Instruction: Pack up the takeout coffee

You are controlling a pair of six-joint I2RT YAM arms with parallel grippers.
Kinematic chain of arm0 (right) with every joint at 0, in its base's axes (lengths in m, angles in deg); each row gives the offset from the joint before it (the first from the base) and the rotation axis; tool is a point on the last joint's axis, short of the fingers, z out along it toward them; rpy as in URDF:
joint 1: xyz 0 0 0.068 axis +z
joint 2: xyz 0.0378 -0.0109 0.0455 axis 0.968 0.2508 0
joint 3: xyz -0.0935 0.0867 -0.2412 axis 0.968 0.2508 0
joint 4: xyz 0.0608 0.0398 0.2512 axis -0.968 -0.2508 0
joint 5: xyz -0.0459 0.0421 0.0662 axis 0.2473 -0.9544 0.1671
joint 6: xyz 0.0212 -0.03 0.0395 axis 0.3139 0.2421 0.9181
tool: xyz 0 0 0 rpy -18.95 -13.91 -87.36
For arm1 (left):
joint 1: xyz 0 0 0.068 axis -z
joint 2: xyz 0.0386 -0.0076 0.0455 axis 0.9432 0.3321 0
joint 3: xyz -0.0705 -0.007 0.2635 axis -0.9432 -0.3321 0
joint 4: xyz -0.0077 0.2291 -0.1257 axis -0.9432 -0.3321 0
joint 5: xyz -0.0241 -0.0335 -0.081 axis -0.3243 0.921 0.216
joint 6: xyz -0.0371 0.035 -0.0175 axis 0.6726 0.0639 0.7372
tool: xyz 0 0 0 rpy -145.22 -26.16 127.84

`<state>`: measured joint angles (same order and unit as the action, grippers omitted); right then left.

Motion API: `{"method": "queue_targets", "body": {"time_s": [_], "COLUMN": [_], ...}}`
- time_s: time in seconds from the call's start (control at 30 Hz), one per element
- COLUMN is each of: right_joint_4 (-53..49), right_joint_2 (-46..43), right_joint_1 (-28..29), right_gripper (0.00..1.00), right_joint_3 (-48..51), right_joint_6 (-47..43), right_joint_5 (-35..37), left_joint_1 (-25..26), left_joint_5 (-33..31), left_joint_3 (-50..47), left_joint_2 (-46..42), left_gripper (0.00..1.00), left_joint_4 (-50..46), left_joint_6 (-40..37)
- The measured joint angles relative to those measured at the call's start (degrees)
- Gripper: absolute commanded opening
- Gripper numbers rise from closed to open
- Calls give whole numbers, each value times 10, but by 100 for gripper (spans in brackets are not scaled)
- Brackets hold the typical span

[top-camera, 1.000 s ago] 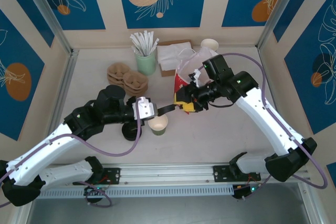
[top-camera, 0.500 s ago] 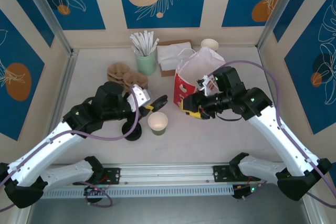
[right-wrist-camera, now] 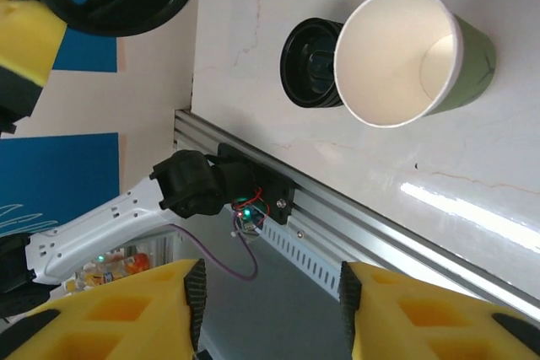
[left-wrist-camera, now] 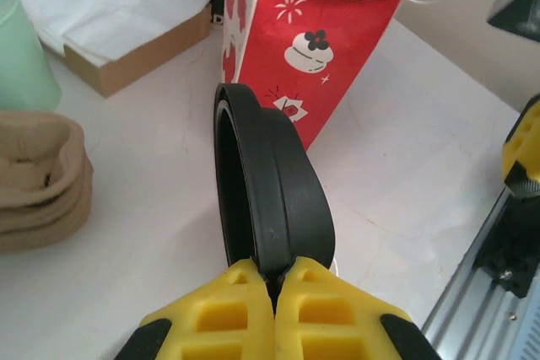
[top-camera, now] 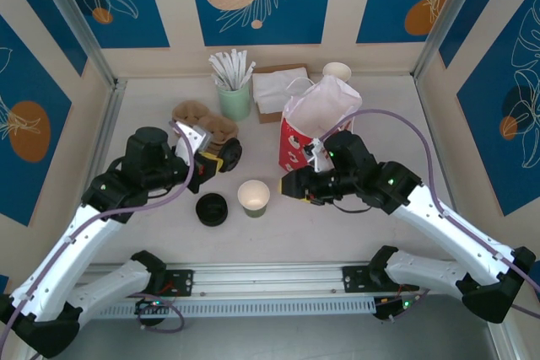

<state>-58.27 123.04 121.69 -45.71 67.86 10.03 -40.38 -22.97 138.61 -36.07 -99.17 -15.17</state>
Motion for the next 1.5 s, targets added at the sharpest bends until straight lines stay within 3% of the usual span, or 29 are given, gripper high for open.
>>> {"method": "queue_targets", "body": {"time_s": [0.3,0.8,1.13,1.5], "right_joint_4": [78,144,192,218], "right_joint_2": [-3,-3,10,55], "right_joint_1": [12,2,-6,-18], "right_gripper": [51,53,54,54], "right_joint_3": [58,119,149,147], "right_joint_6": [11,52,64,64], "right_joint_5": [25,61,63,37], "left_joint_1": [-29,-34,-34,-34], "left_joint_5": [50,176,238,255], "left_joint_3": [-64,-137,-149,-162], "left_joint_2": [-7,29,89,125], "left_gripper": [0,0,2,2], "left_joint_4": [23,91,138,149], "left_joint_6": [154,313,347,339]}}
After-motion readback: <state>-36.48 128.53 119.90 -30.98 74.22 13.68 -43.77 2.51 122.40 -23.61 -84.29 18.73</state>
